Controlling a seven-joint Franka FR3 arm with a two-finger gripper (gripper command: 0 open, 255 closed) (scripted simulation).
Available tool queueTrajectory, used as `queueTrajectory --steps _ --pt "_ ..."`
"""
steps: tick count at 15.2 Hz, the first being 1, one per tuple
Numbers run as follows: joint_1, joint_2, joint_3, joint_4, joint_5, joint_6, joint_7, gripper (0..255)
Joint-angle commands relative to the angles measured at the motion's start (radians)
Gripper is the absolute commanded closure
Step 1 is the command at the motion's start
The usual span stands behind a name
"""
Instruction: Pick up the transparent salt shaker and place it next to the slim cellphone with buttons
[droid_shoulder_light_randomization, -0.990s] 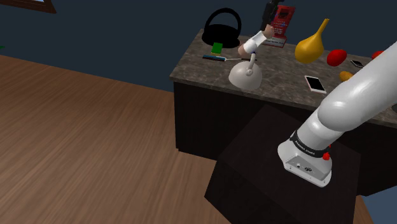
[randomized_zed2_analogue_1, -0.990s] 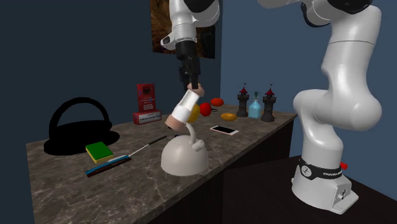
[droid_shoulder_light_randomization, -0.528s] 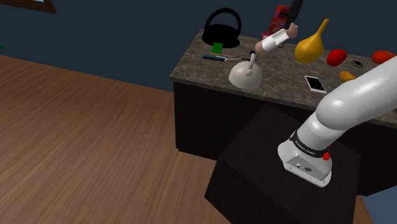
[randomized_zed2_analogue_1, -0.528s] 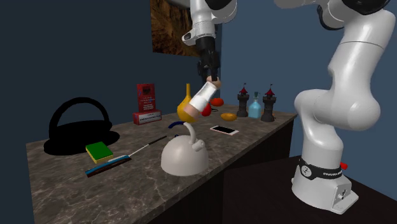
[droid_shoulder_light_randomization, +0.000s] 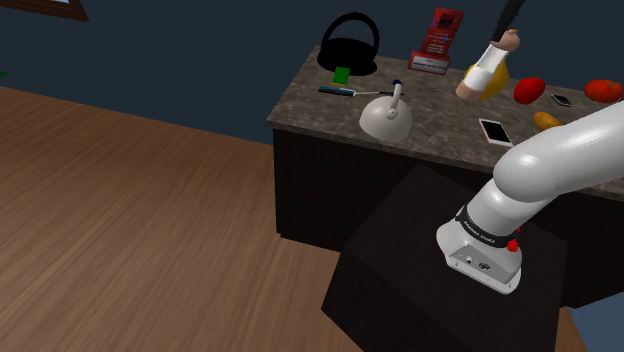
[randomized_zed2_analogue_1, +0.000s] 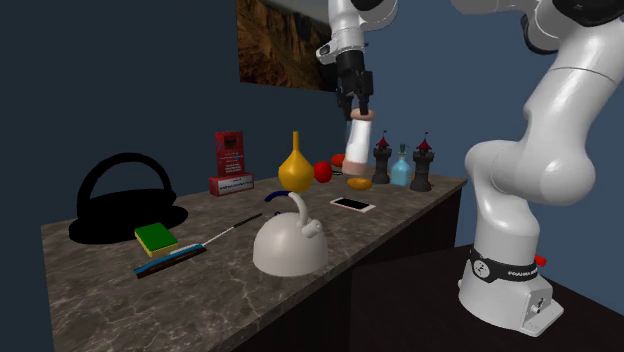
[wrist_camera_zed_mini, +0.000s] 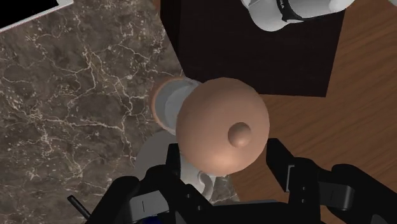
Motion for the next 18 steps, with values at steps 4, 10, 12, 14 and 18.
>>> queueTrajectory --steps 4,10,12,14,18 --pt "-0.042 -0.058 -0.053 0.029 -0.067 -0.078 -0.091 255" --pt "-0.079 -0.091 -0.13 0.104 -0.146 -0.169 -0.217 255" --pt "-0.087 -0.094 -0.159 0.138 -0.172 -0.197 -0.264 255" --pt "-0.093 -0.092 -0.191 0.176 -0.197 -0.224 -0.313 255" --pt "-0.102 -0.11 -0.202 0.133 -0.213 -0.195 -0.32 255"
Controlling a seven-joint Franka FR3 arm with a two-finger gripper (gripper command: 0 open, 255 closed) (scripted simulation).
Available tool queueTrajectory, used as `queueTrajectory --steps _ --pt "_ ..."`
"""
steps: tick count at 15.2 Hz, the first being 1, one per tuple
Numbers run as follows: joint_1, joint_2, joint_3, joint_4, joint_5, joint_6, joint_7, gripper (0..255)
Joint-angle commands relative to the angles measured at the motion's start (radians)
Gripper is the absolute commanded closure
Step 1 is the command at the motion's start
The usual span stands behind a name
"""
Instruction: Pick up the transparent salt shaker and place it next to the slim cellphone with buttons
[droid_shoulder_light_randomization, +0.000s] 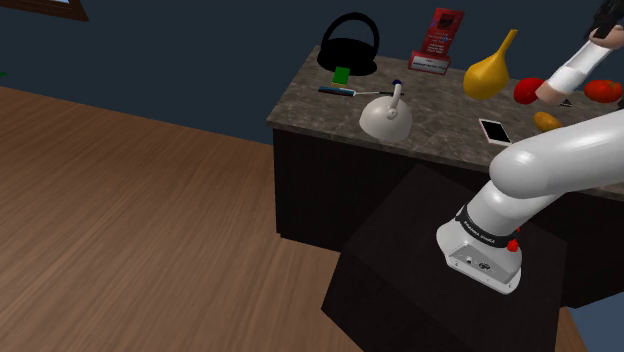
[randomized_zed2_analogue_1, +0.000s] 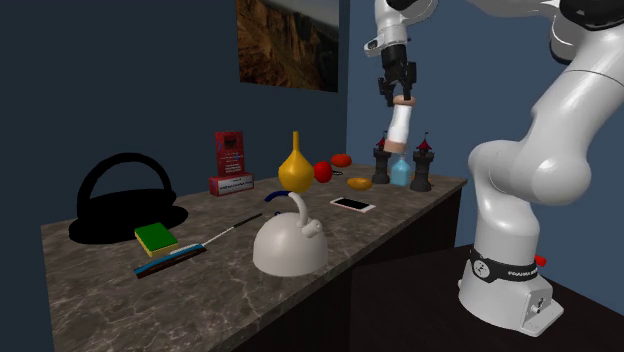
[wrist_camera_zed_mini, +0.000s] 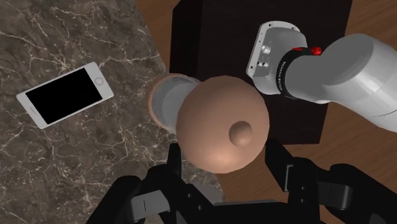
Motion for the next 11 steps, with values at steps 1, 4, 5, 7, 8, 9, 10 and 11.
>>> queueTrajectory --steps 1,4,5,7,8,9,10,11 --pt "-0.005 -0.013 -0.003 -0.035 -0.007 0.023 0.002 255" --pt "-0.012 -0.029 -0.007 -0.086 -0.016 0.059 0.008 255" --pt "-0.014 -0.035 -0.009 -0.102 -0.019 0.071 0.01 255" --pt "-0.018 -0.044 -0.013 -0.135 -0.025 0.095 0.014 255" --pt "-0.019 -0.048 -0.015 -0.151 -0.028 0.107 0.015 255" --pt "-0.021 -0.052 -0.017 -0.166 -0.031 0.119 0.017 255" --pt "-0.023 -0.056 -0.02 -0.182 -0.034 0.131 0.018 255" --pt "-0.025 -0.06 -0.022 -0.197 -0.037 0.144 0.02 255"
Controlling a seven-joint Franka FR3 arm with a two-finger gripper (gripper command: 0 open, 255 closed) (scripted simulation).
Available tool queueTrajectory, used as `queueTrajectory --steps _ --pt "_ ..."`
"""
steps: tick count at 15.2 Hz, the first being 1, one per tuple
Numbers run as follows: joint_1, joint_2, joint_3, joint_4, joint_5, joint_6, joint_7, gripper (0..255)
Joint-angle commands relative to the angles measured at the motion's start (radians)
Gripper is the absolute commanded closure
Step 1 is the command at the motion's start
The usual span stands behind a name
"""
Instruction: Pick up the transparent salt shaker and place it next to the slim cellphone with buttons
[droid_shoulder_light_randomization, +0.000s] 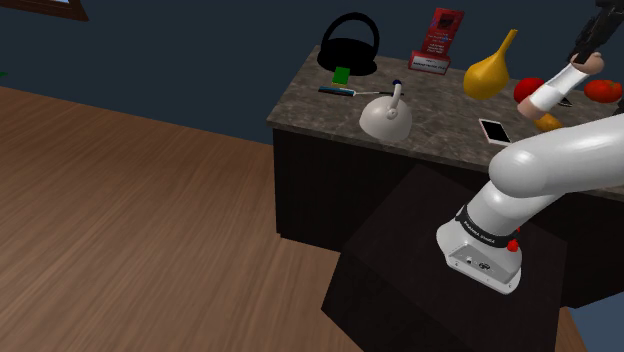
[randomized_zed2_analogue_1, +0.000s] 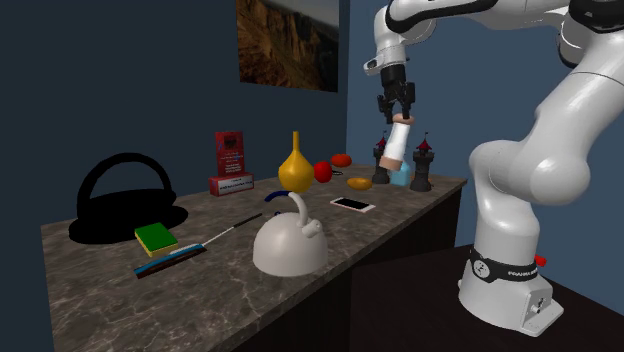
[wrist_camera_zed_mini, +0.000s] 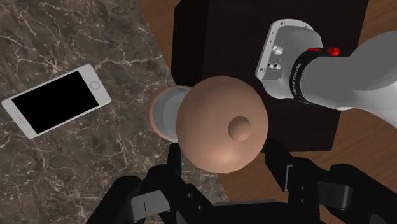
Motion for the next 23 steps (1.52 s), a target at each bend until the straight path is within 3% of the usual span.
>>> queueTrajectory --steps 1,23 --pt "-0.004 -0.009 -0.005 -0.034 -0.006 0.027 0.004 255" --pt "-0.024 -0.026 -0.106 -0.318 -0.08 0.304 0.02 255"
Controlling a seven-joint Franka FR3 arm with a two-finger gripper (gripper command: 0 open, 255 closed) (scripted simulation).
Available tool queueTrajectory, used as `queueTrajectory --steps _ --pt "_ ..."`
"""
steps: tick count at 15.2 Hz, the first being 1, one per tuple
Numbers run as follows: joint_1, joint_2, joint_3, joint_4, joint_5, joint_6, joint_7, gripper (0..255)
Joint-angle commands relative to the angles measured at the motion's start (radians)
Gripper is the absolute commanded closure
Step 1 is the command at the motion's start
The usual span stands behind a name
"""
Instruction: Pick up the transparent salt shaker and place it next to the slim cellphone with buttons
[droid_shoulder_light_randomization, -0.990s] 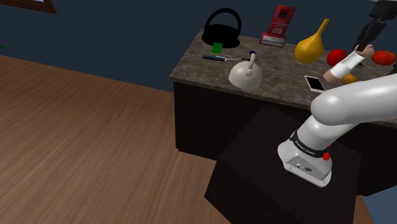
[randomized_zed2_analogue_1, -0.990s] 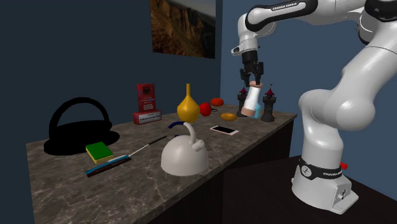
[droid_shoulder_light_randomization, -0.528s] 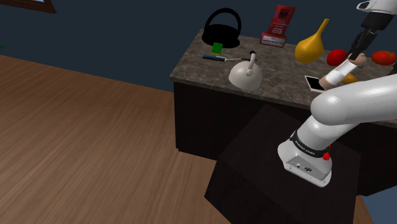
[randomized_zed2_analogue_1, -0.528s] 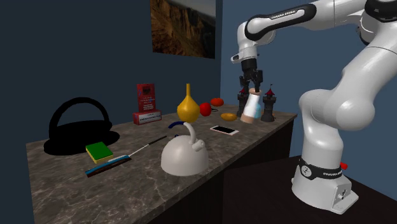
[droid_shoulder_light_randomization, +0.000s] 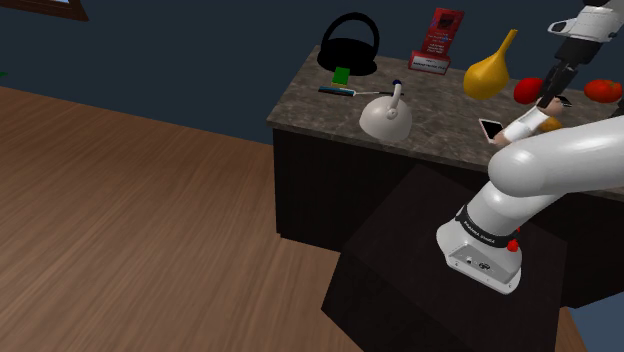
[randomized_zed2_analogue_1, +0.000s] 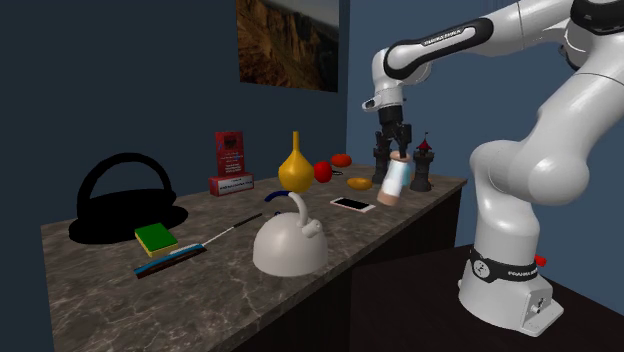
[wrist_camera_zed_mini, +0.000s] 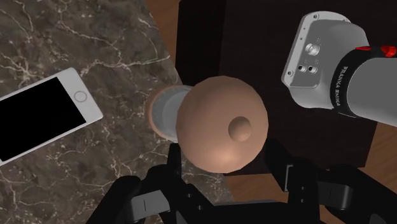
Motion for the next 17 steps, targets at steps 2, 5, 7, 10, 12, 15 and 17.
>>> queueTrajectory --steps 2,5,7,10,12,15,17 --pt "0.0 0.005 -0.018 -0.034 -0.011 0.041 0.001 255" --pt "0.001 0.014 -0.039 -0.065 -0.021 0.083 0.001 255" --pt "0.003 0.022 -0.054 -0.085 -0.028 0.111 0.001 255" --pt "0.007 0.035 -0.077 -0.113 -0.038 0.154 0.0 255" --pt "0.008 0.039 -0.083 -0.119 -0.04 0.164 0.0 255" --pt "0.008 0.039 -0.083 -0.119 -0.04 0.164 0.0 255" --pt "0.008 0.039 -0.083 -0.119 -0.04 0.164 0.0 255"
